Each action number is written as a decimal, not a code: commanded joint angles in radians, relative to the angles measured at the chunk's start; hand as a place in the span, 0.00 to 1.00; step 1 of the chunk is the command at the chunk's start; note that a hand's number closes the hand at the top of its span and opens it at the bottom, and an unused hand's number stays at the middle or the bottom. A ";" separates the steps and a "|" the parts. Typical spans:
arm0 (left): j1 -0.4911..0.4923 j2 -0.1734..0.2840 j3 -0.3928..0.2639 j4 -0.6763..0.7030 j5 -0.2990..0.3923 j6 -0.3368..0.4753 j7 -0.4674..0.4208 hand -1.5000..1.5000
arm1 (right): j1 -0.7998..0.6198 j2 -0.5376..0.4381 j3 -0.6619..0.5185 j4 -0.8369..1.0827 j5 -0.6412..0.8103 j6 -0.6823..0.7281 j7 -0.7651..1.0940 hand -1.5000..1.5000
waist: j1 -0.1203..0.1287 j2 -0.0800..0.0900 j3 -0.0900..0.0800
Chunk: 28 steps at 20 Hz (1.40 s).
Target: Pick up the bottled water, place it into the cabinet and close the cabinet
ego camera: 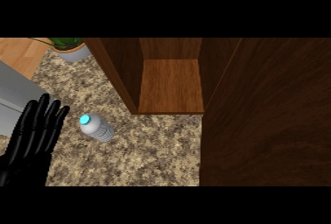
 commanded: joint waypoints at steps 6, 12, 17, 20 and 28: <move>0.171 0.014 -0.009 -0.243 0.077 -0.012 0.128 0.00 | 0.200 -0.006 -0.021 -0.161 -0.086 0.084 -0.005 0.00 | 0.002 -0.001 0.000; 0.248 -0.006 -0.003 -0.116 0.051 -0.067 -0.054 0.00 | 0.327 0.006 -0.005 -0.206 -0.069 0.132 -0.055 0.00 | -0.003 -0.001 -0.001; 0.268 -0.009 -0.055 -0.214 0.000 -0.040 0.028 0.00 | 0.370 0.014 0.011 -0.284 -0.074 0.119 -0.024 0.00 | -0.005 -0.001 0.000; 0.285 0.026 0.043 -0.201 0.098 -0.086 0.003 0.00 | 0.380 0.015 0.032 -0.311 -0.063 0.113 -0.003 0.00 | -0.001 -0.001 -0.002; 0.215 -0.012 0.077 0.044 0.047 -0.069 -0.093 0.00 | 0.524 0.018 0.028 -0.269 -0.064 0.200 -0.159 0.00 | -0.016 -0.001 -0.002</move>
